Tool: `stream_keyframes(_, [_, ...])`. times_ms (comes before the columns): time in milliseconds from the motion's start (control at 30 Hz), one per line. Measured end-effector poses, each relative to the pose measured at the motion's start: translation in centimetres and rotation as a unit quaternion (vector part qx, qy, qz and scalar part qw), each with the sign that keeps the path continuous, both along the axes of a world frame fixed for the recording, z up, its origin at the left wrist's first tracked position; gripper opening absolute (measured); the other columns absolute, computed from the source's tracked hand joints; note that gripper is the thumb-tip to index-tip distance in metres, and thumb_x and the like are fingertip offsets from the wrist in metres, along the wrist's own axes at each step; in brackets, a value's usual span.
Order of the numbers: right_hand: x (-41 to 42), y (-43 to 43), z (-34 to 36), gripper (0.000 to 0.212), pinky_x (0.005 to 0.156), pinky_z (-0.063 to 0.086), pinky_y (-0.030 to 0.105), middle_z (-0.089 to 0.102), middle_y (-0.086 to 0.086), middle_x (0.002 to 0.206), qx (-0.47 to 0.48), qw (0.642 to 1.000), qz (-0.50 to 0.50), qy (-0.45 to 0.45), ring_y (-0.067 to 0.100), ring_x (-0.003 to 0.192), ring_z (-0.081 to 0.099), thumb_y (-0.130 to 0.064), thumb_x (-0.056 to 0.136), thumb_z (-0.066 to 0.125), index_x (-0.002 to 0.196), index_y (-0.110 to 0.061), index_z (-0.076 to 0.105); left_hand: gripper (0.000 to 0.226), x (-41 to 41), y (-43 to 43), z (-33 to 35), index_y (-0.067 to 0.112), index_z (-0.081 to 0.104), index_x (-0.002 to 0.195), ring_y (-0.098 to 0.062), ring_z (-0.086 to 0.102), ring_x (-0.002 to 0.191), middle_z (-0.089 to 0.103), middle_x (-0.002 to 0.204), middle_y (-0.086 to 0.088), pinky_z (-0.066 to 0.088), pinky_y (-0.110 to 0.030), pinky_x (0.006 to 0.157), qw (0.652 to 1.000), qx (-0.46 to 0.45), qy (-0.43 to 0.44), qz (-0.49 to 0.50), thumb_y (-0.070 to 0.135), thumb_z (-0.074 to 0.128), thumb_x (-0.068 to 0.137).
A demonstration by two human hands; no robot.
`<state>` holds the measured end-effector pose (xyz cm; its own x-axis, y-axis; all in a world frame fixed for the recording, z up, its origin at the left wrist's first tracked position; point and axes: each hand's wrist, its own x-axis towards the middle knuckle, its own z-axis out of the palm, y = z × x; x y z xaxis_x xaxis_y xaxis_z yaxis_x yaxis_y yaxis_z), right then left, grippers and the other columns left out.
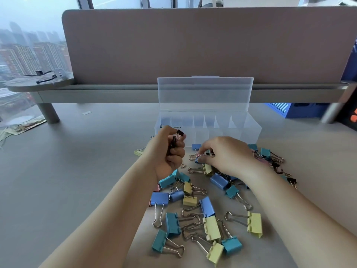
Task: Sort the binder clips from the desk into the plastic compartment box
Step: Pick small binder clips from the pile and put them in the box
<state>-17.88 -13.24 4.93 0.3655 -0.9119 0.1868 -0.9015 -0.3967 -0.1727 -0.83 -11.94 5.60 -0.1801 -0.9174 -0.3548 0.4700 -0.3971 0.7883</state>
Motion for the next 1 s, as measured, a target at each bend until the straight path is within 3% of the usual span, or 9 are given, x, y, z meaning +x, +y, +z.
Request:
stream_keyframes(167, [1.0, 0.2, -0.4, 0.032, 0.065, 0.034, 0.026, 0.064, -0.006, 0.11, -0.003, 1.0, -0.015, 0.025, 0.017, 0.101, 0.058, -0.052, 0.087, 0.06, 0.113, -0.033, 0.063, 0.023, 0.3, 0.0, -0.1, 0.011, 0.048, 0.076, -0.006, 0.035, 0.04, 0.042, 0.062, 0.0, 0.024, -0.01, 0.03, 0.996, 0.027, 0.085, 0.011, 0.022, 0.032, 0.087])
stream_keyframes(333, [1.5, 0.5, -0.4, 0.02, 0.064, 0.034, 0.028, 0.061, -0.008, 0.098, -0.013, 1.0, -0.003, 0.011, 0.018, 0.097, 0.058, -0.045, 0.089, 0.061, 0.102, -0.031, 0.06, 0.03, 0.3, -0.1, -0.1, 0.016, 0.046, 0.069, -0.006, 0.039, 0.039, 0.043, 0.059, 0.002, 0.026, -0.01, 0.031, 0.998, 0.03, 0.056, 0.023, 0.033, 0.042, 0.094])
stream_keyframes(500, [1.6, 0.5, -0.6, 0.016, 0.064, 0.036, 0.028, 0.062, -0.007, 0.094, -0.017, 0.999, 0.015, 0.024, 0.019, 0.094, 0.059, -0.04, 0.093, 0.056, 0.101, -0.027, 0.062, 0.027, 0.2, -0.1, -0.3, 0.016, 0.049, 0.072, -0.004, 0.039, 0.04, 0.048, 0.058, 0.003, 0.027, -0.012, 0.029, 0.999, 0.024, 0.018, 0.042, 0.026, 0.047, 0.097])
stream_keyframes(667, [1.4, 0.2, -1.2, 0.018, 0.056, 0.033, 0.028, 0.059, -0.002, 0.087, -0.039, 0.998, 0.026, 0.049, 0.023, 0.084, 0.06, -0.029, 0.096, 0.045, 0.084, -0.024, 0.057, 0.023, -0.1, 0.2, -0.2, 0.011, 0.063, 0.092, -0.005, 0.038, 0.044, 0.047, 0.063, 0.002, 0.025, -0.012, 0.032, 0.991, -0.043, -0.119, 0.051, 0.025, 0.047, 0.1])
stream_keyframes(767, [0.9, -0.2, -0.7, 0.02, 0.058, 0.042, 0.027, 0.063, -0.001, 0.08, 0.037, 0.99, -0.002, -0.135, 0.016, 0.072, 0.059, -0.027, 0.095, 0.049, 0.09, -0.017, 0.066, 0.025, -0.2, 0.1, -0.5, 0.015, 0.066, 0.1, -0.007, 0.038, 0.044, 0.044, 0.065, 0.002, 0.024, -0.015, 0.035, 0.948, -0.099, -0.298, 0.051, 0.017, 0.041, 0.1])
stream_keyframes(833, [0.6, -0.6, 0.0, 0.022, 0.042, 0.033, 0.02, 0.052, -0.003, 0.062, 0.128, 0.925, -0.039, -0.356, 0.009, 0.046, 0.046, -0.02, 0.094, 0.049, 0.085, -0.009, 0.066, 0.024, -0.2, -0.2, -1.0, 0.017, 0.069, 0.097, -0.01, 0.038, 0.044, 0.045, 0.059, 0.004, 0.027, -0.018, 0.041, 0.878, -0.149, -0.453, 0.052, 0.021, 0.045, 0.098])
stream_keyframes(867, [0.4, -0.6, 0.5, 0.023, 0.037, 0.024, 0.017, 0.044, -0.003, 0.059, 0.186, 0.861, -0.054, -0.47, 0.008, 0.04, 0.035, -0.017, 0.094, 0.048, 0.081, -0.008, 0.064, 0.022, -0.2, -0.3, -1.3, 0.017, 0.069, 0.096, -0.01, 0.039, 0.045, 0.047, 0.057, 0.005, 0.029, -0.02, 0.044, 0.837, -0.177, -0.516, 0.049, 0.027, 0.049, 0.097])
stream_keyframes(933, [-0.1, -0.7, 1.2, 0.023, 0.034, 0.014, 0.016, 0.04, -0.001, 0.059, 0.304, 0.695, -0.061, -0.648, 0.008, 0.038, 0.027, -0.016, 0.093, 0.044, 0.074, -0.009, 0.055, 0.021, 0.0, -0.2, -1.8, 0.021, 0.069, 0.095, -0.01, 0.051, 0.059, 0.055, 0.066, 0.007, 0.04, -0.022, 0.054, 0.763, -0.217, -0.608, 0.038, 0.038, 0.059, 0.091])
stream_keyframes(1000, [-0.7, -0.8, 1.5, 0.021, 0.034, 0.015, 0.014, 0.043, 0.0, 0.058, 0.377, 0.564, -0.05, -0.733, 0.008, 0.037, 0.029, -0.016, 0.088, 0.041, 0.07, -0.011, 0.05, 0.019, 0.0, -0.1, -2.0, 0.029, 0.068, 0.098, -0.014, 0.058, 0.08, 0.059, 0.081, 0.009, 0.049, -0.026, 0.067, 0.7, -0.224, -0.677, 0.026, 0.043, 0.063, 0.087])
